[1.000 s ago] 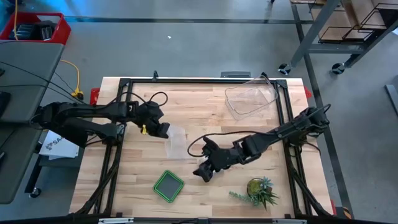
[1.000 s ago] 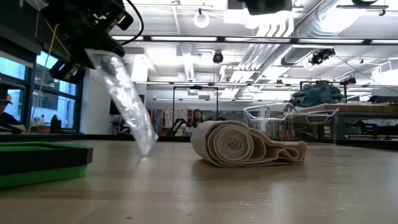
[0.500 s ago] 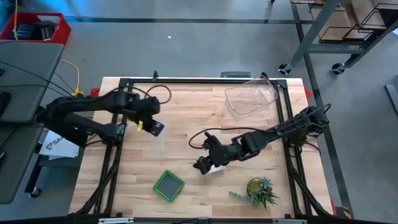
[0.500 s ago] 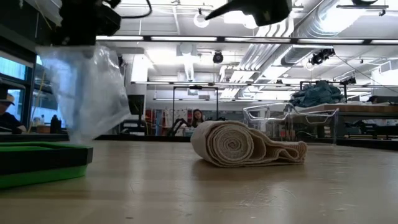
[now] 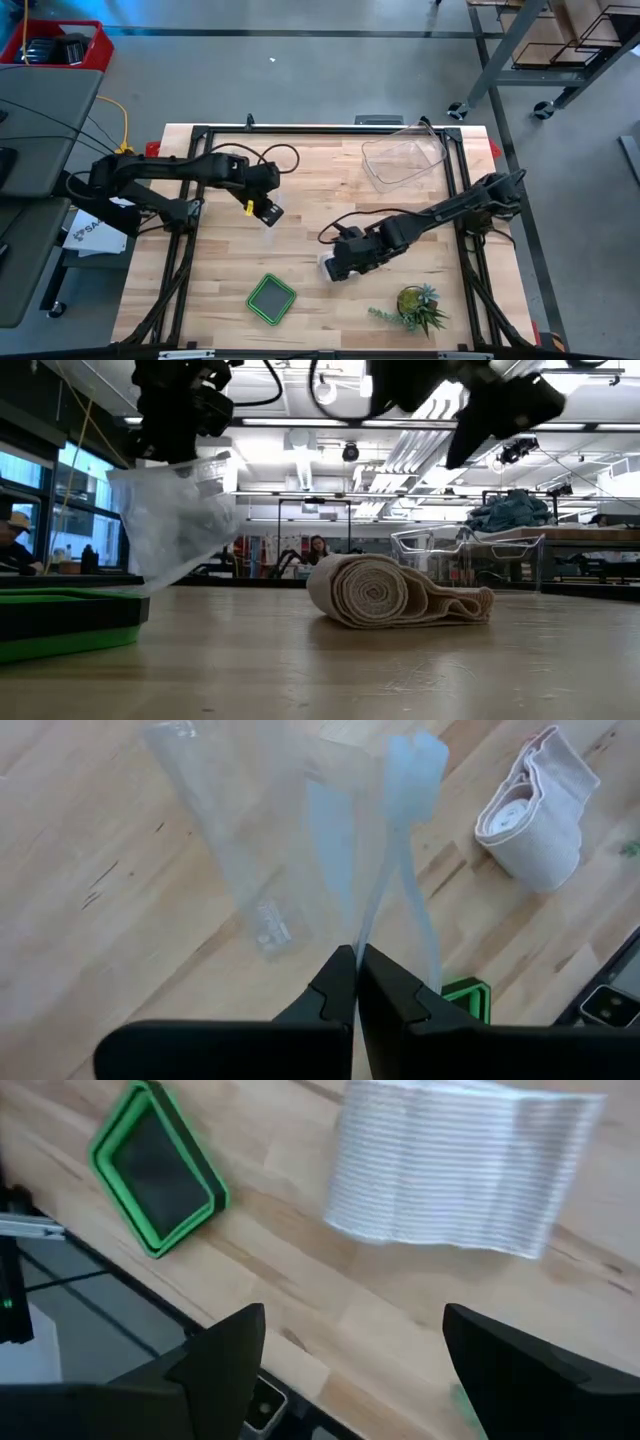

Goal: Roll bandage
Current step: Put the rolled white bandage into the transparent zip bag

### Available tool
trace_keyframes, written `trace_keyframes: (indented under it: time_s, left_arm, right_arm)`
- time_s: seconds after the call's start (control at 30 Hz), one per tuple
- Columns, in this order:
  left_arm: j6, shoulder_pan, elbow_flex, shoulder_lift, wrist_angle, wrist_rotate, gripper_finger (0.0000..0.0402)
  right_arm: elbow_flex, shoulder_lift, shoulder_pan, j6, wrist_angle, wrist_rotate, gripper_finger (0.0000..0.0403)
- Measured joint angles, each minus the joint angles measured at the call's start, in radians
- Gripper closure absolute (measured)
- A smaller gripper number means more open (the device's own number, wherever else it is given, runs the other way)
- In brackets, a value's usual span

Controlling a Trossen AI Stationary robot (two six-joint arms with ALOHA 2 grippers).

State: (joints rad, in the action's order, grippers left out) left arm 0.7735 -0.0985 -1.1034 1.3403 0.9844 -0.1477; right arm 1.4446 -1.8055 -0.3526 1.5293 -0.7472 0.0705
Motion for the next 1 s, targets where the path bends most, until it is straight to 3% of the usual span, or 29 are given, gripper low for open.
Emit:
trace_keyframes:
  time_s: [0.17, 0.37, 0.63, 0.8, 1.0]
  left_arm:
    - [-0.02, -0.012, 0.0, -0.02, 0.025, 0.001, 0.0401]
    - [-0.029, -0.013, 0.0, -0.03, 0.028, 0.012, 0.0401]
    - [-0.044, -0.013, 0.0, -0.03, 0.028, 0.024, 0.0401]
    - [-0.045, -0.012, 0.0, -0.03, 0.028, 0.027, 0.0401]
    - [-0.061, -0.012, 0.0, -0.03, 0.028, 0.027, 0.0401]
  right_arm:
    - [0.004, -0.105, 0.028, -0.01, 0.086, 0.074, 0.0103]
    - [0.113, -0.166, 0.061, -0.006, -0.012, -0.006, 0.0103]
    - [0.299, -0.342, 0.073, -0.087, -0.253, -0.014, 0.0103]
    - [0.403, -0.407, 0.074, -0.09, -0.262, -0.039, 0.0103]
    - [0.432, -0.455, 0.074, -0.053, -0.286, -0.025, 0.0103]
